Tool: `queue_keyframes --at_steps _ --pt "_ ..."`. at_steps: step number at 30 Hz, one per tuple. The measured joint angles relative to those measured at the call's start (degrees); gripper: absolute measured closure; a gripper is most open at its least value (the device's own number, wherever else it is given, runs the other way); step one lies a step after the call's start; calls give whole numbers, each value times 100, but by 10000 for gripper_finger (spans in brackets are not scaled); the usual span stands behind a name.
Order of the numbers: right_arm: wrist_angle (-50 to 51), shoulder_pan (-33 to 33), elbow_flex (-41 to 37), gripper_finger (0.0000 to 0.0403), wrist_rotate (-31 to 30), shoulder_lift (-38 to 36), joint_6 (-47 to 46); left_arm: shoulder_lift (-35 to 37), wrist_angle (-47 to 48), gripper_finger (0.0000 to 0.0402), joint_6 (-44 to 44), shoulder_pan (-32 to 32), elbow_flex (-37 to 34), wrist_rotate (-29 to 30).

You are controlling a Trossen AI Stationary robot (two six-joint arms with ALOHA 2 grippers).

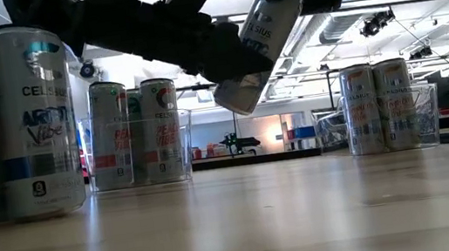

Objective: Sort soda cans
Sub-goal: Put the white-blue soda can into the bottom transparent bin

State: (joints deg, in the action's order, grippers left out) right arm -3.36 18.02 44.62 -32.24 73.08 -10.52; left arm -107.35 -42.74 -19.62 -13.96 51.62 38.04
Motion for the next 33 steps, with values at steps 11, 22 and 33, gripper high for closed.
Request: queue_keyframes --at_steps 11,22,33 --pt "183 90 8 162 -66 -235 -549 62 270 68 526 46 17 -88" --pt "3582 1570 1989 162 -268 -704 -2035 811 357 23 211 -463 13 -511" --pt "7235 3865 4006 162 -155 -493 -5151 820 642 21 132 -636 7 -456"
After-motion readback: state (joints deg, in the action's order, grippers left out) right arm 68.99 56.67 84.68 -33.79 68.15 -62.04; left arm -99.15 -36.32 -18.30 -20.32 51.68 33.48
